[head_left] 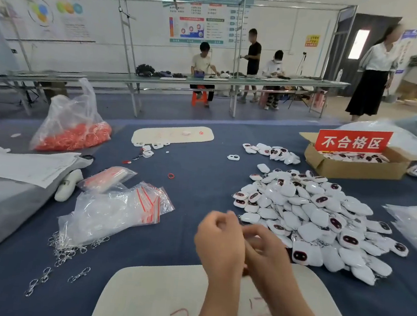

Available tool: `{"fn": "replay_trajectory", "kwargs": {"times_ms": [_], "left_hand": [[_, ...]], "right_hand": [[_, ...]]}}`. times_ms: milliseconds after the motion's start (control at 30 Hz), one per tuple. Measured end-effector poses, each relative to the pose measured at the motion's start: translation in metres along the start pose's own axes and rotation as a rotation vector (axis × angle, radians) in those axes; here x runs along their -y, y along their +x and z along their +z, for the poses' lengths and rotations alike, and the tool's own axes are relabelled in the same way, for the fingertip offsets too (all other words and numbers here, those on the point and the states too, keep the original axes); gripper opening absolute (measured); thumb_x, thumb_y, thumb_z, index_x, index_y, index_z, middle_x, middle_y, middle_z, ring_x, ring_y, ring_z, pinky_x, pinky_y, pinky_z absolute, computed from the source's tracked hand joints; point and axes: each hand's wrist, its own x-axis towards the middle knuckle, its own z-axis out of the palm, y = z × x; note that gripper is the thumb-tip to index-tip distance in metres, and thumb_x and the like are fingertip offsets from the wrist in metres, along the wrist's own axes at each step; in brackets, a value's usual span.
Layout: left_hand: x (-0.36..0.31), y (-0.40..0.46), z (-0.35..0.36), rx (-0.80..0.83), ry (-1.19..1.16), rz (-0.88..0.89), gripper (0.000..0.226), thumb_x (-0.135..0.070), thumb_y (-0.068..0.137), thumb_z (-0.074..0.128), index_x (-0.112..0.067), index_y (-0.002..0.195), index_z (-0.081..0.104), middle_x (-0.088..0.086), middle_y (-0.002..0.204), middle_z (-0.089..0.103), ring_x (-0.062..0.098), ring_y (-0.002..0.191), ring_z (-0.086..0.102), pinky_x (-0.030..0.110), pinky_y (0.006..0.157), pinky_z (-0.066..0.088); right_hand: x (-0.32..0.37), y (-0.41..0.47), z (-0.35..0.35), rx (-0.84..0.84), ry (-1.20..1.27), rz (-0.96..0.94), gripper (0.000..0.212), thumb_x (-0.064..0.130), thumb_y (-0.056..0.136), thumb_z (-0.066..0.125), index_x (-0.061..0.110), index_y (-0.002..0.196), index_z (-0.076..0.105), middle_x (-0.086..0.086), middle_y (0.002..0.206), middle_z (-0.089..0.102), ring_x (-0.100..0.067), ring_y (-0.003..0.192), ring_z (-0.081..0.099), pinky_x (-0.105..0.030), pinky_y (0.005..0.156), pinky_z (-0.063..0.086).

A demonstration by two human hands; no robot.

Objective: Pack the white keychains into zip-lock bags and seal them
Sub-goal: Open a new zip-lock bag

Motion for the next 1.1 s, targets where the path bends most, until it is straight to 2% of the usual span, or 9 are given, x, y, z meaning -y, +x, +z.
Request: {"fn": "replay_trajectory", "kwargs": {"times_ms": [67,167,267,367,500,633,767,900,1100], "left_hand": [[-0.018,0.040,0.010,-0.208,0.108,-0.003,0.027,-0.028,0.095,0.056,-0.013,0.072,0.063,-0.001,0.075,0.071,0.019,0.075,0.066,0.027,0.057,0.040],[-0.015,0.072,0.017,-0.125,0.209,0.141,0.027,-0.026,0.097,0.056,-0.010,0.076,0.062,-0.001,0.075,0.071,0.021,0.078,0.067,0.033,0.065,0.047],[0.009,0.116,-0.011,-0.110,0.388,0.381,0.030,-0.027,0.099,0.059,-0.014,0.072,0.057,-0.005,0.066,0.062,0.017,0.067,0.059,0.035,0.064,0.044],[0.042,0.145,-0.043,-0.145,0.532,0.516,0.030,-0.027,0.099,0.059,-0.021,0.071,0.051,-0.008,0.062,0.054,0.012,0.062,0.051,0.035,0.059,0.039],[0.064,0.171,-0.074,-0.257,0.664,0.600,0.013,-0.015,0.091,0.068,-0.019,0.081,0.060,-0.007,0.081,0.061,0.019,0.084,0.047,0.035,0.070,0.042],[0.066,0.192,-0.085,-0.433,0.713,0.560,0.023,-0.016,0.085,0.078,-0.009,0.106,0.069,0.013,0.114,0.063,0.035,0.110,0.045,0.033,0.093,0.036],[0.067,0.201,-0.090,-0.328,0.868,0.295,0.052,-0.034,0.094,0.071,-0.003,0.133,0.055,0.020,0.136,0.056,0.040,0.131,0.041,0.048,0.111,0.037],[0.071,0.200,-0.090,-0.267,0.837,0.128,0.055,-0.014,0.094,0.062,-0.009,0.145,0.044,0.016,0.130,0.059,0.041,0.123,0.051,0.052,0.104,0.044],[0.066,0.188,-0.083,-0.393,0.681,0.170,0.049,-0.015,0.099,0.058,-0.022,0.147,0.052,0.003,0.125,0.072,0.037,0.114,0.061,0.045,0.093,0.047]], "right_hand": [[-0.005,0.037,0.023,-0.065,-0.075,-0.010,0.015,0.010,0.095,0.069,0.017,0.082,0.067,0.006,0.065,0.071,-0.011,0.058,0.060,-0.024,0.052,0.045],[-0.019,0.072,0.052,-0.115,-0.160,-0.002,0.025,0.008,0.092,0.068,0.024,0.076,0.060,0.019,0.063,0.066,-0.002,0.059,0.058,-0.020,0.057,0.046],[-0.027,0.102,0.066,-0.160,-0.166,0.009,0.012,0.010,0.095,0.067,0.022,0.097,0.066,0.005,0.084,0.076,-0.011,0.073,0.072,-0.034,0.068,0.061],[-0.038,0.125,0.084,-0.113,-0.076,0.050,0.019,0.002,0.097,0.057,0.020,0.099,0.062,-0.008,0.083,0.074,-0.017,0.055,0.068,-0.031,0.052,0.057],[-0.055,0.142,0.102,-0.100,-0.158,-0.003,0.016,0.002,0.099,0.057,0.018,0.102,0.061,-0.006,0.080,0.072,-0.017,0.054,0.069,-0.036,0.052,0.059],[-0.073,0.144,0.107,-0.139,-0.346,-0.111,0.017,0.007,0.099,0.062,0.023,0.097,0.062,0.000,0.072,0.069,-0.022,0.055,0.066,-0.041,0.056,0.058],[-0.076,0.149,0.108,-0.147,-0.355,-0.113,0.018,0.009,0.097,0.065,0.027,0.096,0.063,0.005,0.073,0.071,-0.018,0.055,0.066,-0.037,0.059,0.058],[-0.077,0.148,0.110,-0.139,-0.357,-0.119,0.018,0.009,0.096,0.067,0.027,0.095,0.064,0.007,0.073,0.072,-0.016,0.058,0.067,-0.035,0.064,0.058],[-0.078,0.149,0.110,-0.135,-0.355,-0.130,0.019,0.011,0.097,0.067,0.028,0.092,0.063,0.006,0.072,0.071,-0.018,0.058,0.067,-0.037,0.061,0.057]]}}
